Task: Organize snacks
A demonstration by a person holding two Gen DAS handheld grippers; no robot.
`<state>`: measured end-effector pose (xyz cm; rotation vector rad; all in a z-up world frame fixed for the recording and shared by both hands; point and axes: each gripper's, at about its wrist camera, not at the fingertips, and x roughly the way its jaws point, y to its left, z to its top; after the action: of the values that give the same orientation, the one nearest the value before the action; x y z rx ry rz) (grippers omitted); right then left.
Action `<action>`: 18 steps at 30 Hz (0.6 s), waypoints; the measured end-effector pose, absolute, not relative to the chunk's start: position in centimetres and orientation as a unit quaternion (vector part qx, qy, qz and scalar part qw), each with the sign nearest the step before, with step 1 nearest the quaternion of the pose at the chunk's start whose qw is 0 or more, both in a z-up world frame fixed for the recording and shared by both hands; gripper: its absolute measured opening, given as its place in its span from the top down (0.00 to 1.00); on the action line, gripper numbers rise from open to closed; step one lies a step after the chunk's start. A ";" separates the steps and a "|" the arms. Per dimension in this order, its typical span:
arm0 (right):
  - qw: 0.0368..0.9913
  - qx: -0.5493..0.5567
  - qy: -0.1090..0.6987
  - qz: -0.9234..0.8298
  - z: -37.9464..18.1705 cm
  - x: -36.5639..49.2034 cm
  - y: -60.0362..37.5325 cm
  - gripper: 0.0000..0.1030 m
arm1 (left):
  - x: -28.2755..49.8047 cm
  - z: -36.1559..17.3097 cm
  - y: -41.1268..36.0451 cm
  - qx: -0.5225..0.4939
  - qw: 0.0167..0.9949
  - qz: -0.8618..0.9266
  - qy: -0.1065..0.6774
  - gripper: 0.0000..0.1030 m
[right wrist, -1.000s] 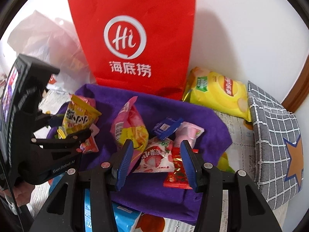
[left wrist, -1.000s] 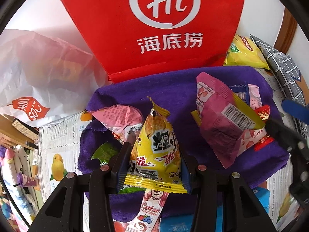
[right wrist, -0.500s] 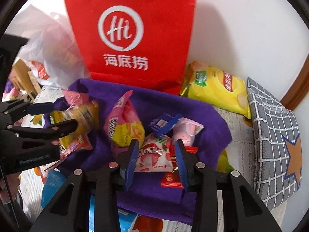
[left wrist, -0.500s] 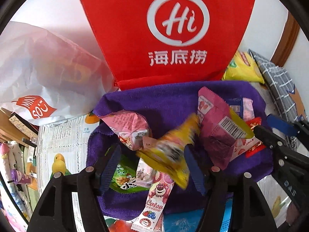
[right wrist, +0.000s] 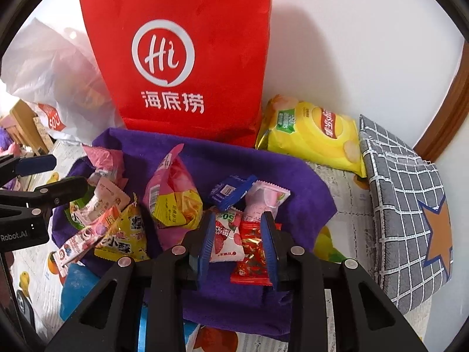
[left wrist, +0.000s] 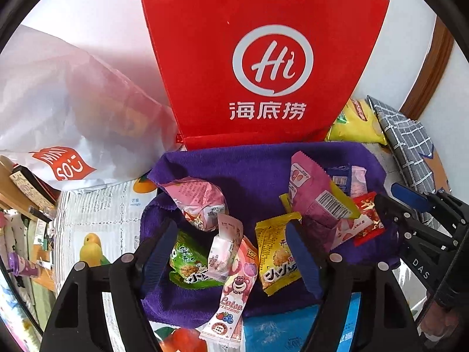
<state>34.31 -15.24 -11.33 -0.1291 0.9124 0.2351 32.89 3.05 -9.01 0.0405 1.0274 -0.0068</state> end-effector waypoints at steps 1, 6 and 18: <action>0.891 -0.059 0.436 0.113 -11.0 34.2 -15.3 0.69 | 32.8 -8.9 3.1 0.017 0.871 -0.004 0.490 0.27; 0.905 -0.057 0.409 0.103 -8.9 33.0 -15.2 0.62 | 32.0 -7.6 3.4 0.005 0.876 -0.009 0.482 0.27; 0.925 -0.054 0.365 0.088 -2.8 25.1 -16.3 0.39 | 27.6 -2.2 3.5 -0.006 0.908 -0.035 0.417 0.20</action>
<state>25.05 -16.34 -2.82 -0.1113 0.7497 0.1814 27.57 3.50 -2.21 -0.0116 0.8598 -0.0721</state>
